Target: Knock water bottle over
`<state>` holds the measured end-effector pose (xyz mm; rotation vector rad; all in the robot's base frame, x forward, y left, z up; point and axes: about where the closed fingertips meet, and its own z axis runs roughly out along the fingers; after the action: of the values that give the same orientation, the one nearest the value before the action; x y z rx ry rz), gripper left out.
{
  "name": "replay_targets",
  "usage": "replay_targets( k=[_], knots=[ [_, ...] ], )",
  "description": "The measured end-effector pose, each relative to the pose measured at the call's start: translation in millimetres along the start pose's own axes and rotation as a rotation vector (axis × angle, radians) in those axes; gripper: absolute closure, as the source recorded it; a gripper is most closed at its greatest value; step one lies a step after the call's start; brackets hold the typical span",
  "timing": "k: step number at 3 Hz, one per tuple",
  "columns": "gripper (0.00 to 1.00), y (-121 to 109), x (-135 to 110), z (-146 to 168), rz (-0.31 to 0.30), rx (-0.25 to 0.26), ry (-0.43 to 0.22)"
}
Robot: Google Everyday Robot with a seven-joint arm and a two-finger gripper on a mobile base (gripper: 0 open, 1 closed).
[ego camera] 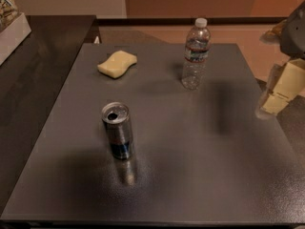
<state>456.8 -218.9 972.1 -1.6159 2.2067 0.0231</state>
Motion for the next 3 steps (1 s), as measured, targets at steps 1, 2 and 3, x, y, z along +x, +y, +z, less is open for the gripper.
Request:
replay_targets(
  k=[1,2,3],
  knots=[
    [0.00,-25.4,-8.8,15.9,0.055,0.028,-0.106],
    [0.00,-58.3,-24.9,29.9,0.099,0.081,-0.200],
    [0.00,-90.4,-45.0,44.6,0.131,0.118,-0.284]
  ],
)
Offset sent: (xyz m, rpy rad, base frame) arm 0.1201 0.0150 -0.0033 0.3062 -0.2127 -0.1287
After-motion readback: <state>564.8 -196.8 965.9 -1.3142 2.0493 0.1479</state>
